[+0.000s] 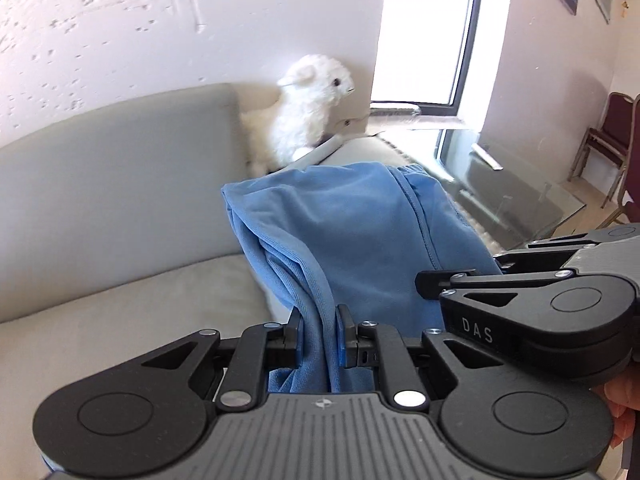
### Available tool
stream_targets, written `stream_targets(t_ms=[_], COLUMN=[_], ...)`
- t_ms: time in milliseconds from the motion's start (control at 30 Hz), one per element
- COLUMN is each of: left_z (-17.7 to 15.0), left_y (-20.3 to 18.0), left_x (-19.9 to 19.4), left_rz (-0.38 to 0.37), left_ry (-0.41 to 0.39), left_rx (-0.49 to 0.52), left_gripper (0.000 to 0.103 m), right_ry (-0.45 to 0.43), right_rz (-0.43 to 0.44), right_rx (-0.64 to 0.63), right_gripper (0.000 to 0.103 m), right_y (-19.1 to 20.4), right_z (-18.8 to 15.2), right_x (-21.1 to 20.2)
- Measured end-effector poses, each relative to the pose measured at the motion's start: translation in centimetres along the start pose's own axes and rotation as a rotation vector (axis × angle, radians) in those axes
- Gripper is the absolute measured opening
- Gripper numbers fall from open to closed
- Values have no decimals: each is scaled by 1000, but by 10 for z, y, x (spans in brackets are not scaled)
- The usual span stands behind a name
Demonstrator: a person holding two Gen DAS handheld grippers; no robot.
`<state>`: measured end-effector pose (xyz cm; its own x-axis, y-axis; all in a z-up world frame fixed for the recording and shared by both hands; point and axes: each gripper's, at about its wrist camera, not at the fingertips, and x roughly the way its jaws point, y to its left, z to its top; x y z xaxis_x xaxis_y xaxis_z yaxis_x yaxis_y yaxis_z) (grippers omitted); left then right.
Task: Fold clothes
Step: 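Lift and carry the sweatpants with both grippers toward the sofa armrest, then lay the sweatpants on the armrest cushion and open both grippers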
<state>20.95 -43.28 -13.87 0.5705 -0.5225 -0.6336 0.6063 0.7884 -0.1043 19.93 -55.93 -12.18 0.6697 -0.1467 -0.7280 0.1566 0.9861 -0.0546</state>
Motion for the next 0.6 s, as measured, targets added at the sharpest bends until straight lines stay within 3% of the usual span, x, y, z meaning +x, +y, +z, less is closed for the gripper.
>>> stream_targets(t_ms=[100,167,233,267,333,367,433,533,600], left_z=[17,19,14,10,1,-6,-11,-12,-10], left_y=[-20,-26,-28,-28,-23,-19,-16,-18,-22], left_x=[53,88,124,135,125,108,79,54,44], left_rz=[-57,-81,-38,0,-8,-29,-78,-134,-165], left_ry=[-1,18,90,125,94,34,-62,-144,-173], left_rx=[-20,-42,-55,-58,-54,-20,49,102,115], left_gripper=[13,23,25,29,39,50,57,53,29], right_ry=[5,17,45,81,134,120,91,19,-46], right_rz=[-66,-98,-118,-130,-150,-150,-152,-130,-101], right_rx=[14,35,81,105,144,143,141,117,90], right_gripper=[13,14,18,26,41,52,66,67,65], right_y=[-41,-65,-86,-94,-107,-109,-112,-112,-105], right_z=[19,25,24,20,12,7,-3,-14,-17], right_x=[22,43,66,77,93,85,71,37,15])
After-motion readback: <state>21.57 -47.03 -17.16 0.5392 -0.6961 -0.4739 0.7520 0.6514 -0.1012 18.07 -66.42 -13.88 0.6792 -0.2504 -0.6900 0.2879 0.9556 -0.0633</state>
